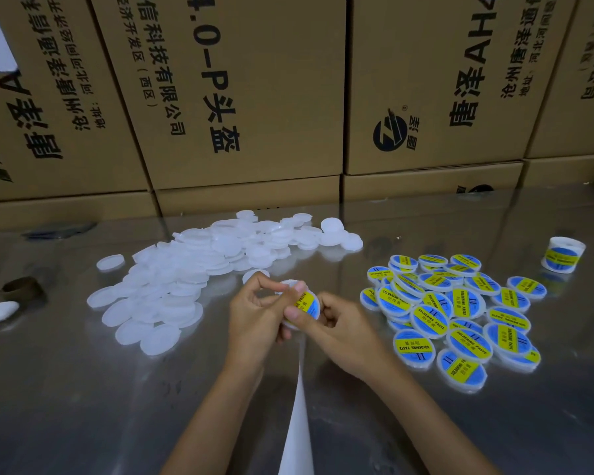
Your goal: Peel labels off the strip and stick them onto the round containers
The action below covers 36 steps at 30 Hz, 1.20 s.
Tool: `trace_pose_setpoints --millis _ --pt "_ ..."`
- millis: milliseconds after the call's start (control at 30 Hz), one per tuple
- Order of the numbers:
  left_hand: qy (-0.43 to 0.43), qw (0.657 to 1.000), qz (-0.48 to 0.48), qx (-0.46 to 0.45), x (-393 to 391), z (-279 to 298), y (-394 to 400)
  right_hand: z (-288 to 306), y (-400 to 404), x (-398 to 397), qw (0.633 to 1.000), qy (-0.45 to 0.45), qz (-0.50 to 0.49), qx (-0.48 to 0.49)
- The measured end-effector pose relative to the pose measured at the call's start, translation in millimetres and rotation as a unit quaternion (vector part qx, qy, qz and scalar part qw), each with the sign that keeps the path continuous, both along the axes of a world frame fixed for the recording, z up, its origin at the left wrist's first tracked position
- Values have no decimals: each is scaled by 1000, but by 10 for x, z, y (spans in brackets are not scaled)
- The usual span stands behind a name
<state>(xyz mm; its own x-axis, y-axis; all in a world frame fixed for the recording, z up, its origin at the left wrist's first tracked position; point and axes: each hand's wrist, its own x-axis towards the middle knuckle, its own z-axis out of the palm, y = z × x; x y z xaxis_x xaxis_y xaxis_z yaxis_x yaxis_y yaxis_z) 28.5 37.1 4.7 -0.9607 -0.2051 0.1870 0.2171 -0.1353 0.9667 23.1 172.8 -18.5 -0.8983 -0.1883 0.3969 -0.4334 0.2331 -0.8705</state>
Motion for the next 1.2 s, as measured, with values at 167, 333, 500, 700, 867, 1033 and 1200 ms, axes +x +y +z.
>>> trace_pose_setpoints --millis 167,333,500,700,867,1033,1200 --pt "18 1000 17 -14 -3 10 19 21 27 -11 1000 -19 -18 1" --pt "32 997 -64 -28 13 20 24 40 63 -57 996 -55 -63 -9" --pt "-3 999 -35 -17 -28 -8 -3 58 170 -154 961 -165 -171 -142" --pt "-61 995 80 23 -129 -97 -155 88 382 -223 838 -272 -211 -424" --pt "-99 989 109 7 -215 -246 -237 123 425 -218 800 -276 -210 -489" --pt "-99 977 168 -87 -337 -378 -313 118 388 -205 824 -287 -185 -453" --pt "-75 922 186 -332 -429 -478 -410 82 282 -180 875 -288 -161 -355"
